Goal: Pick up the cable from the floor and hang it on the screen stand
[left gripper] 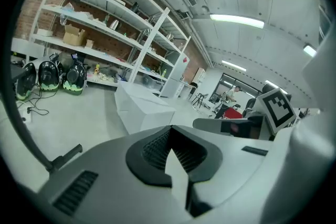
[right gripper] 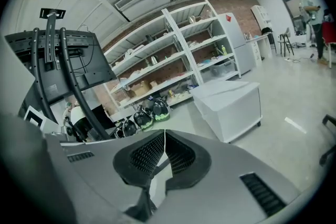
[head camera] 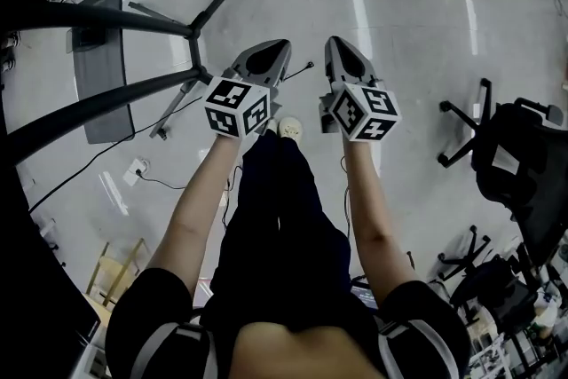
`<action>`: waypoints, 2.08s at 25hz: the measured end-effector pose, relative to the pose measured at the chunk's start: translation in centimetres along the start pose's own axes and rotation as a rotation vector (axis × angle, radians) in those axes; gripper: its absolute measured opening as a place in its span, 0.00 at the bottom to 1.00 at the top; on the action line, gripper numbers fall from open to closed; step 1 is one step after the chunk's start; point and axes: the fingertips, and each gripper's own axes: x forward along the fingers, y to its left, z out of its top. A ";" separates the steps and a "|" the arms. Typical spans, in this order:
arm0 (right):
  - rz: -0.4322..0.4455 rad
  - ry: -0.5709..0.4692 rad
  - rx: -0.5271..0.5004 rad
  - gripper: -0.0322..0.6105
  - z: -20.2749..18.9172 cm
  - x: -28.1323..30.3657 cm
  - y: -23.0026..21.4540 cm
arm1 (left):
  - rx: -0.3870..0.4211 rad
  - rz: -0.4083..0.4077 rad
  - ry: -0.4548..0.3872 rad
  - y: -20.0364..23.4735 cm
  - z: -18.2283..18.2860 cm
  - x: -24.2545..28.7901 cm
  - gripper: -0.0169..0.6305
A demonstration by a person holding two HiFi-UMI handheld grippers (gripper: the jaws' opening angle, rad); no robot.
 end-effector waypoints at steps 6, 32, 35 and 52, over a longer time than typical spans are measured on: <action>-0.040 0.034 0.012 0.09 -4.7 2.5 -3.4 | -0.056 -0.007 0.056 3.4 -5.1 2.5 0.03; -0.097 0.165 0.156 0.09 -27.3 12.1 -18.1 | -0.141 -0.035 0.194 11.5 -27.7 13.1 0.03; -0.091 0.179 0.178 0.09 -29.8 13.4 -19.2 | -0.146 -0.037 0.206 12.3 -30.0 13.9 0.03; -0.144 0.249 0.155 0.09 -43.0 18.2 -25.8 | -0.102 -0.075 0.261 17.6 -42.9 19.7 0.03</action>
